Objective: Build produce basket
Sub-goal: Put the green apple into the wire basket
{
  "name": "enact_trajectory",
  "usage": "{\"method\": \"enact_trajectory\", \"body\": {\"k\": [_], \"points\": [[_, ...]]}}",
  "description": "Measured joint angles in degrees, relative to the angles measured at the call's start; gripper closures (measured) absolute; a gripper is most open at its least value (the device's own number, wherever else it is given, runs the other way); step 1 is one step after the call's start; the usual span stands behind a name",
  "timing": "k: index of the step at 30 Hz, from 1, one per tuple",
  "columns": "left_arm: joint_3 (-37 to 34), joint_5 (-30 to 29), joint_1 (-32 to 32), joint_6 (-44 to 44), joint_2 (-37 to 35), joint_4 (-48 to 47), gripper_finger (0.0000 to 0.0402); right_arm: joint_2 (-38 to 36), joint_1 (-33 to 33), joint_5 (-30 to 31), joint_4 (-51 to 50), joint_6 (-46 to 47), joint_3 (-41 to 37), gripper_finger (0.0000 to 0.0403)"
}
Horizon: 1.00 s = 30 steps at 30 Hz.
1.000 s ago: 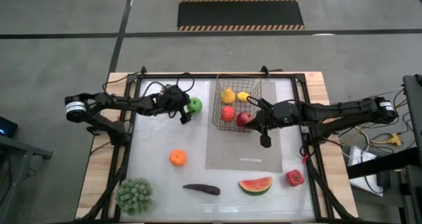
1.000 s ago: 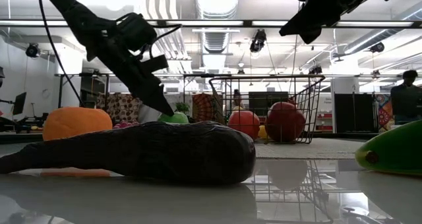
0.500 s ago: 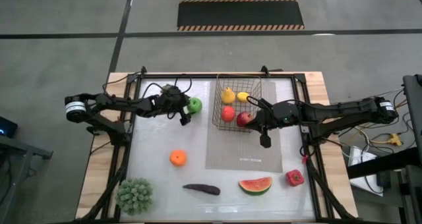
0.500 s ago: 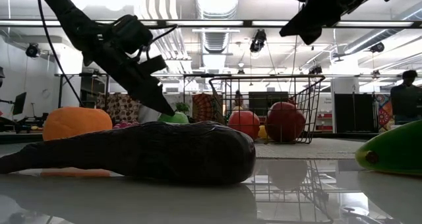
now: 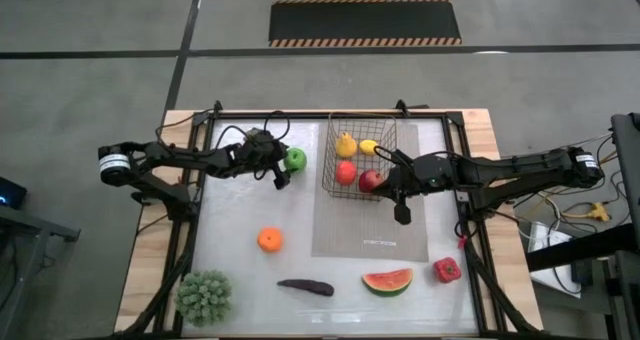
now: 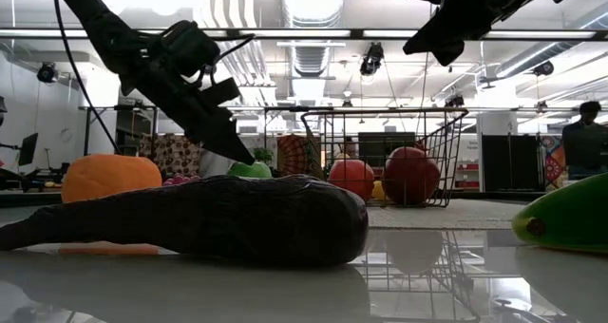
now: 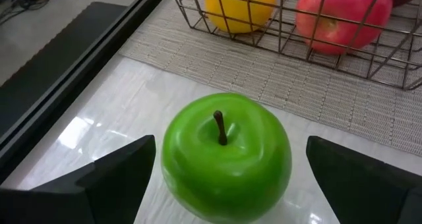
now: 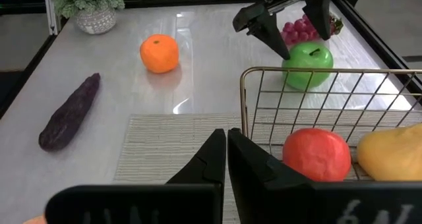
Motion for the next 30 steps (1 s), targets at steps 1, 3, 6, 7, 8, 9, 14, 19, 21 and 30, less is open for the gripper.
{"method": "enact_trajectory", "body": {"k": [1,3,6,7,8,9,14,19,21,30], "points": [[0.00,0.00,0.00,0.00,0.00,-0.06,0.0027,-0.01,0.02,0.00,0.00,0.00,0.00,0.0394],[0.00,0.00,-0.02,-0.18,0.00,-0.09,0.0027,-0.01,0.00,0.00,0.00,0.00,0.00,0.0394],[0.00,0.02,-0.02,-1.47,0.00,-0.13,0.0027,0.00,0.01,0.00,0.00,0.00,0.00,0.0394],[0.00,0.04,-0.02,-1.55,0.00,-0.21,0.0027,0.01,0.01,0.00,0.00,0.00,0.00,0.0394],[0.00,0.06,-0.10,-1.62,0.00,-0.24,0.0027,0.00,0.00,0.00,0.00,0.01,0.00,0.0394],[0.00,0.08,-0.13,-1.81,0.00,-0.24,0.0027,-0.01,0.01,0.00,0.00,0.00,0.00,0.0394],[0.33,0.15,-0.13,-2.95,2.16,-0.24,0.0027,-0.01,0.02,0.00,-0.01,0.00,-0.01,0.0394],[2.16,0.17,-0.13,-2.91,6.97,1.25,0.0027,-0.01,0.11,-0.04,0.00,0.46,-0.02,0.0394],[2.57,0.17,-0.13,-2.91,7.88,1.70,0.0027,0.01,0.15,-0.04,-0.02,0.50,-0.02,0.0394],[2.41,0.13,-0.15,-2.47,8.00,3.02,0.0046,-0.01,0.15,-0.04,-0.02,0.44,-0.08,0.0394]]}}
